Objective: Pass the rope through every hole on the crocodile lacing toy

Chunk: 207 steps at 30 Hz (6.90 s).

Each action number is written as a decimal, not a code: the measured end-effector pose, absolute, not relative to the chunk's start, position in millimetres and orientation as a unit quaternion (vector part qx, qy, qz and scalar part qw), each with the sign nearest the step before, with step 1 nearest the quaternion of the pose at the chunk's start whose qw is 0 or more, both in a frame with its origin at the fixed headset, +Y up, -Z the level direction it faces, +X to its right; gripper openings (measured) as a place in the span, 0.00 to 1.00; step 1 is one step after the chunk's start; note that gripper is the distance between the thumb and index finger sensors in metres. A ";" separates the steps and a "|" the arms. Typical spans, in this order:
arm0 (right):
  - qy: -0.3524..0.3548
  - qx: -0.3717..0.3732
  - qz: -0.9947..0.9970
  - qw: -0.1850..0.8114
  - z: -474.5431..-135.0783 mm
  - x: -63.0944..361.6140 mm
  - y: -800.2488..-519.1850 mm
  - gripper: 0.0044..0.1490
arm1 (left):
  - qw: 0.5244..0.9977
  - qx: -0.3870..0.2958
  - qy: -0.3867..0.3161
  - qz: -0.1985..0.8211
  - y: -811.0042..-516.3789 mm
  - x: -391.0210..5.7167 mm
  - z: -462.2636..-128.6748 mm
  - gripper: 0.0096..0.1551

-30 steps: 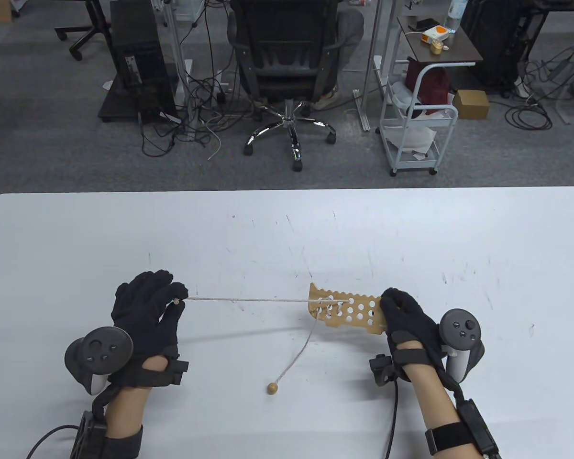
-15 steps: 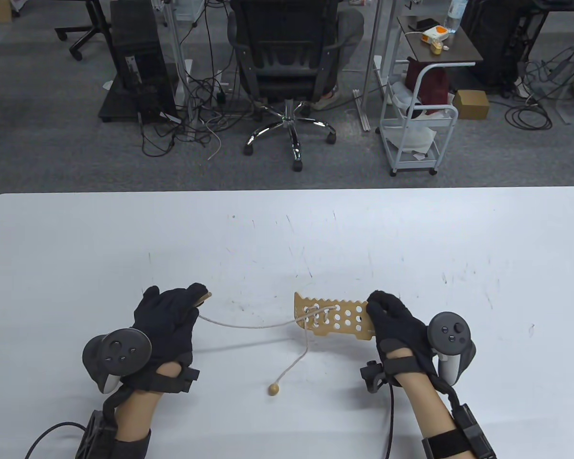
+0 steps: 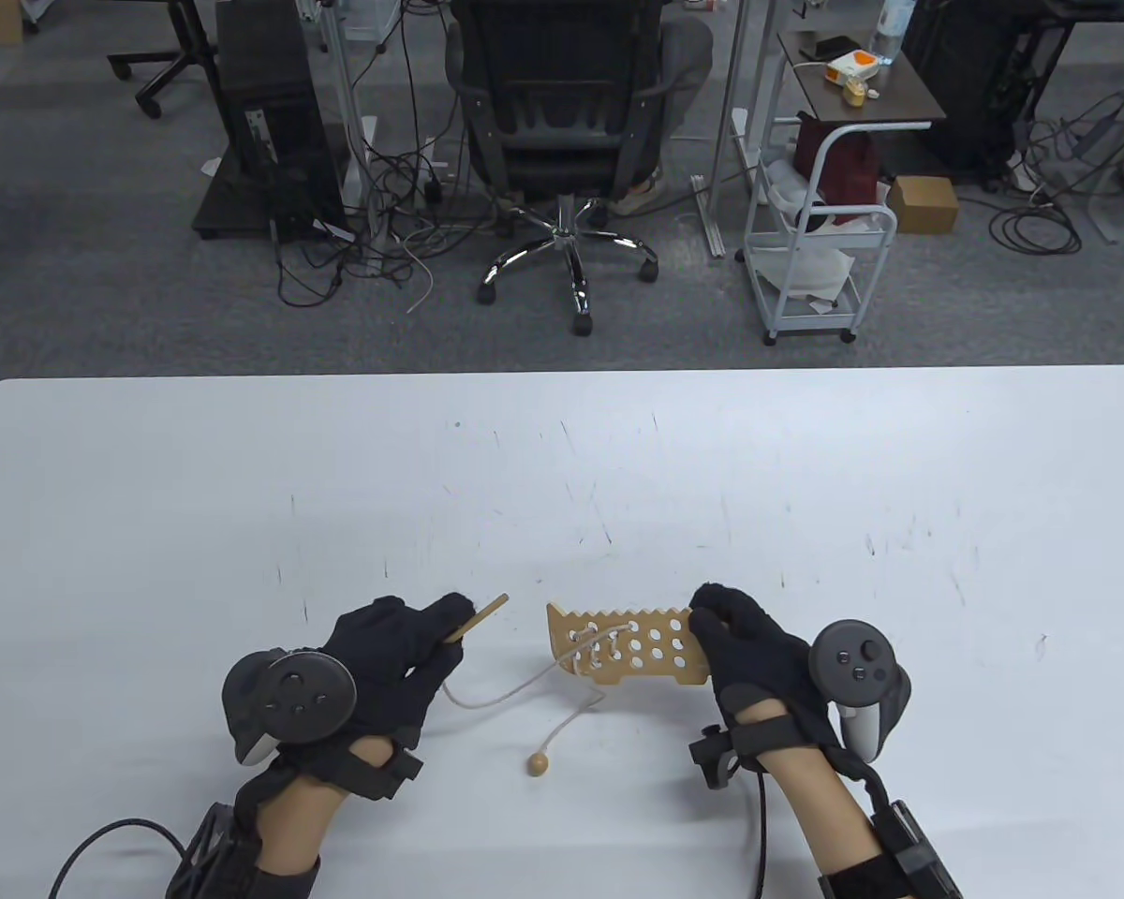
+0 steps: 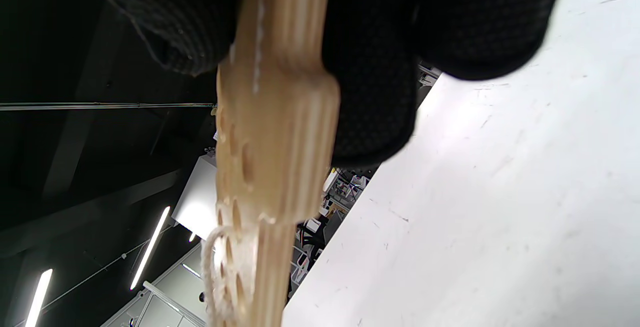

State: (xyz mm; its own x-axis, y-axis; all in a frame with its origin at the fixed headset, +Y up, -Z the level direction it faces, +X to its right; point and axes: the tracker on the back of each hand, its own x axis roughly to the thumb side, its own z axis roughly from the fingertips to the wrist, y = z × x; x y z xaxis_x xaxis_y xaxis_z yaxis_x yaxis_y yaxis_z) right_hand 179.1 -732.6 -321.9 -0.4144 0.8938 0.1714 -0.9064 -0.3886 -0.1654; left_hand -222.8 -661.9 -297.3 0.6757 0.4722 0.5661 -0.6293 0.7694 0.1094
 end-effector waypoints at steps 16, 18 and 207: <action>-0.118 0.074 0.831 0.539 -307.3 157.9 -722.2 0.29 | 0.909 0.108 -0.319 0.244 -669.3 -180.4 -281.0 0.24; -0.119 0.080 0.831 0.538 -304.7 154.6 -720.3 0.29 | 0.910 0.104 -0.322 0.238 -670.1 -177.2 -279.5 0.24; -0.005 0.077 0.636 0.768 -307.2 152.6 -726.3 0.30 | 0.756 -0.051 -0.119 0.641 -740.6 -248.7 -341.4 0.25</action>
State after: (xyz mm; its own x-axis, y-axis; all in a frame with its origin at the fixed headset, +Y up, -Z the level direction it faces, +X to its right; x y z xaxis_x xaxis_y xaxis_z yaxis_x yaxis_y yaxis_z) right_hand 152.6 -726.3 -307.2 0.1922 0.9756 0.1058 -0.9771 0.1802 0.1129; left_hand -248.7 -740.6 -341.4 0.1487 0.9822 0.1150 -0.9577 0.1721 -0.2307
